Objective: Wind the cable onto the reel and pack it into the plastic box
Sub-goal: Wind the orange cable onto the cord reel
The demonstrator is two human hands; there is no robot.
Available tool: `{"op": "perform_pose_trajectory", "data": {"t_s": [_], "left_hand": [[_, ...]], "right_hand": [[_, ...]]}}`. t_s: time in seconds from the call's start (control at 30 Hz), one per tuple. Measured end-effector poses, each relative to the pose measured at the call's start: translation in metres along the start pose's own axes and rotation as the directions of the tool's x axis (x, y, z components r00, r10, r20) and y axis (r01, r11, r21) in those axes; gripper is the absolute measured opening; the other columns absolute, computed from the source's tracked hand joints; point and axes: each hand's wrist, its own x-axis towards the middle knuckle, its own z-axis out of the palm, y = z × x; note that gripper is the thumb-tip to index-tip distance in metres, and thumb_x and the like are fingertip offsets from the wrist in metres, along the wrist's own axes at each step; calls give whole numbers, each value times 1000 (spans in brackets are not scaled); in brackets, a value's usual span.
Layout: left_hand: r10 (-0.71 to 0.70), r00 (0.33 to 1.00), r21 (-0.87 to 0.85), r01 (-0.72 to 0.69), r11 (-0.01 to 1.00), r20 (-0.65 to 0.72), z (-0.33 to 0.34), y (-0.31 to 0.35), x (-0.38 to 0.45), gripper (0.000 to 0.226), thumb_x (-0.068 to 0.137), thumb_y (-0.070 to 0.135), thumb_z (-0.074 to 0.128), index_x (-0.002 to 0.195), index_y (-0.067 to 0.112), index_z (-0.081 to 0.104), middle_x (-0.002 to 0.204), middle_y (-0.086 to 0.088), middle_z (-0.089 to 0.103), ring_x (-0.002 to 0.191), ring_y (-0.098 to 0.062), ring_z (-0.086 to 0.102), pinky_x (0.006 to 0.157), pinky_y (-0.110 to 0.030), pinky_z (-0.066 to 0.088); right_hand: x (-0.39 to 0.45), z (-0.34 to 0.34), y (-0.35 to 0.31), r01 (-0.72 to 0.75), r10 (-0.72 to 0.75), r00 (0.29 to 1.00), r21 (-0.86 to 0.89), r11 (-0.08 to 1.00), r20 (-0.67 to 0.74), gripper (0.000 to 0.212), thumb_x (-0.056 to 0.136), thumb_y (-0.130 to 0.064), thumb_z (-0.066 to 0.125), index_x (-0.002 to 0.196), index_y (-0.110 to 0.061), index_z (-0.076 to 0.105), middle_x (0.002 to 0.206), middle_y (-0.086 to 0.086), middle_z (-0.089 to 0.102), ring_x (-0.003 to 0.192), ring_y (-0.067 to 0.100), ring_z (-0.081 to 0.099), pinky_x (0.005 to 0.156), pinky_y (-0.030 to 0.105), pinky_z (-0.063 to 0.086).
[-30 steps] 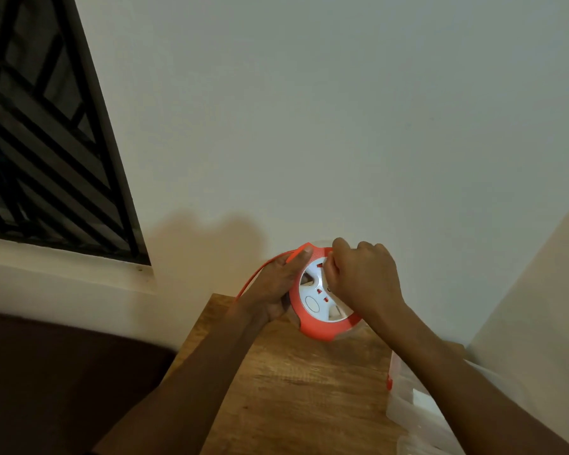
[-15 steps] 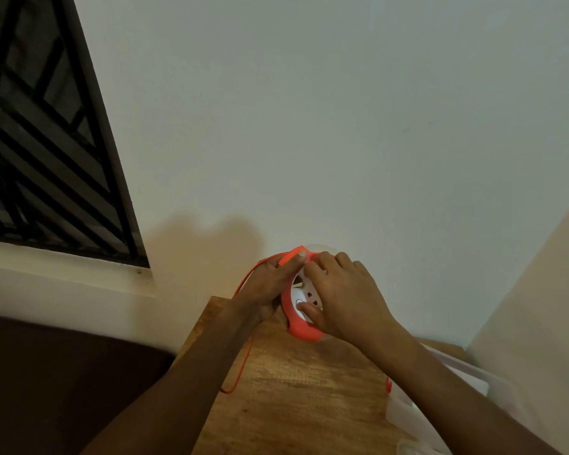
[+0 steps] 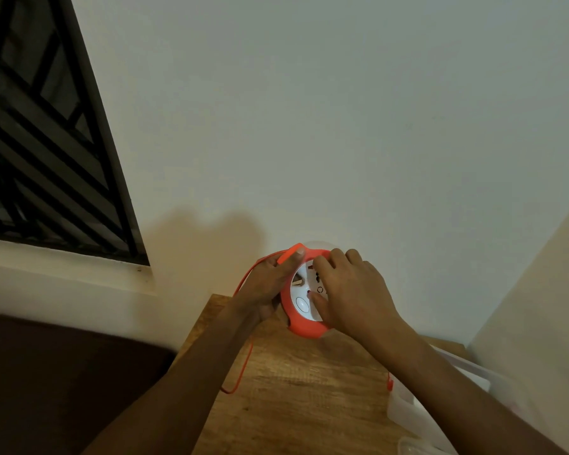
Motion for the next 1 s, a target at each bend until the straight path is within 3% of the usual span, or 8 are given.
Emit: {"op": "perform_pose_trajectory", "data": {"t_s": [0.1, 0.3, 0.4, 0.5, 0.63, 0.8, 1.0], "left_hand": [[0, 1000, -2, 0, 1000, 18, 0, -1, 0, 48, 94, 47, 65, 128, 12, 66, 116, -16, 76, 105, -42, 73, 95, -55, 59], [22, 999, 24, -22, 999, 36, -2, 2, 4, 43, 97, 48, 63, 127, 17, 69, 118, -11, 77, 108, -37, 73, 96, -56, 58], [27, 999, 37, -28, 999, 21, -3, 3, 6, 44, 95, 49, 64, 126, 18, 69, 116, -10, 78, 105, -35, 74, 95, -56, 59], [12, 1000, 67, -13, 998, 16, -2, 2, 5, 47, 91, 53, 67, 125, 20, 70, 114, -6, 78, 102, -32, 76, 94, -54, 60], [16, 999, 39, -18, 999, 48, 1, -2, 5, 48, 91, 51, 69, 122, 15, 72, 115, -12, 77, 106, -37, 73, 98, -54, 58], [-52, 993, 4, 52, 999, 107, -2, -1, 6, 47, 94, 47, 66, 126, 14, 69, 116, -13, 77, 105, -38, 74, 88, -46, 62], [-42, 992, -26, 46, 999, 115, 1, 0, 4, 50, 90, 49, 69, 123, 12, 71, 115, -15, 77, 100, -35, 75, 83, -42, 61]], "right_hand": [[0, 1, 0, 67, -67, 998, 26, 997, 0, 46, 69, -36, 81, 107, -15, 64, 106, 10, 66, 90, 28, 60, 68, 39, 56], [-4, 1, -4, 336, -339, 926, 47, 941, 164, 67, 58, -24, 90, 119, -21, 63, 127, 5, 60, 113, 31, 55, 88, 50, 53], [-8, 4, -2, 386, -378, 906, -6, 923, 189, 77, 62, -23, 88, 131, -23, 53, 137, 4, 53, 120, 34, 50, 97, 53, 47], [-8, 6, 1, 397, -381, 911, -85, 914, 158, 79, 60, -29, 89, 129, -21, 52, 133, 5, 58, 115, 34, 54, 93, 50, 49], [-6, 4, 0, 406, -392, 911, -117, 907, 127, 69, 62, -38, 82, 122, -17, 57, 110, 4, 69, 99, 31, 58, 79, 44, 52], [-1, -1, 4, 415, -406, 900, -25, 910, 160, 91, 49, -32, 92, 130, -18, 52, 124, 10, 62, 110, 35, 56, 89, 48, 49], [-2, 7, 9, 468, -461, 884, -149, 871, 79, 65, 64, -24, 83, 123, -15, 57, 117, 9, 65, 100, 31, 58, 82, 44, 51]]}}
